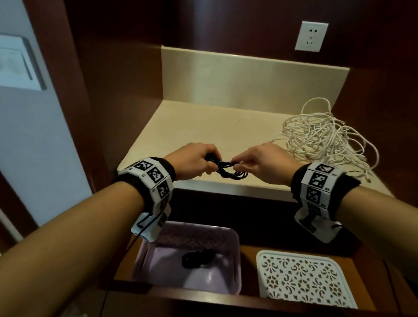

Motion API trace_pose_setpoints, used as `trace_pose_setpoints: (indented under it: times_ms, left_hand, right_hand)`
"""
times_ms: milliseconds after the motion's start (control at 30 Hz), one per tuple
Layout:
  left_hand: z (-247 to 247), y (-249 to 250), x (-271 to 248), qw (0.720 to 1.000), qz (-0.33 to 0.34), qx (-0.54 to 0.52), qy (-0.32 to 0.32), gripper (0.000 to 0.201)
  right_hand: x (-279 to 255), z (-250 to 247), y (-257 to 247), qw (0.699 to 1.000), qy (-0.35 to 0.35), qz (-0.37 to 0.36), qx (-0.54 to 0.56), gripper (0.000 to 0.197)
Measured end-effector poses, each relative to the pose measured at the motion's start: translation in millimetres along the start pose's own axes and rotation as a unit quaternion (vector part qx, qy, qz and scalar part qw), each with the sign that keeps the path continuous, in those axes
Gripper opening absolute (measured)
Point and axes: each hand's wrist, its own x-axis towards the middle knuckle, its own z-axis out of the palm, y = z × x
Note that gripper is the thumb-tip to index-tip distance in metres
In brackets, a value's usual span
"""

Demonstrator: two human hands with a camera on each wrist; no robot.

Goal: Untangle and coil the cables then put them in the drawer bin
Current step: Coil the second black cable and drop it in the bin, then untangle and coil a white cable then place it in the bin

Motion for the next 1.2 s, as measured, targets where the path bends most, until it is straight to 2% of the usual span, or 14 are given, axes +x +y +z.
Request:
trace_pose_setpoints:
  times_ms: [100, 233, 500, 633, 733, 833, 1067, 1200]
  left_hand:
    - [1, -5, -14, 1.000, -0.005, -0.013, -0.007, 0.012]
    - [4, -12, -28, 0.999, -0.014, -0.049, 0.004, 0.013]
    - [8, -28, -41, 0.995, -0.035, -0.095, -0.011, 0.012]
    - [10, -37, -44, 0.999, -0.038, -0.025, -0.029, 0.021]
    - [5, -47, -46, 0.991, -0.045, 0.121, -0.039, 0.038]
    - [1, -57, -46, 0.979, -0.049, 0.192, -0.038, 0.052]
    - [0, -73, -42, 0.970, -0.075, 0.229, -0.040, 0.053]
    - [-3, -82, -45, 0.971, -0.096, 0.216, -0.038, 0.051]
  right_hand:
    - [-7, 3, -15, 0.998, -0.018, -0.030, -0.058, 0.031]
    - [-13, 11, -34, 0.992, -0.040, -0.039, -0.117, 0.055]
    - [-11, 25, -49, 0.988, -0.059, -0.055, -0.131, 0.038]
    - [-5, 34, -49, 0.986, -0.092, -0.074, -0.118, 0.036]
    - [1, 42, -49, 0.984, -0.147, -0.065, -0.081, 0.034]
    - [7, 53, -50, 0.975, -0.202, -0.064, -0.071, 0.033]
    - [26, 94, -60, 0.948, -0.280, -0.086, -0.128, 0.046]
    - [33, 110, -65, 0.938, -0.308, -0.089, -0.132, 0.043]
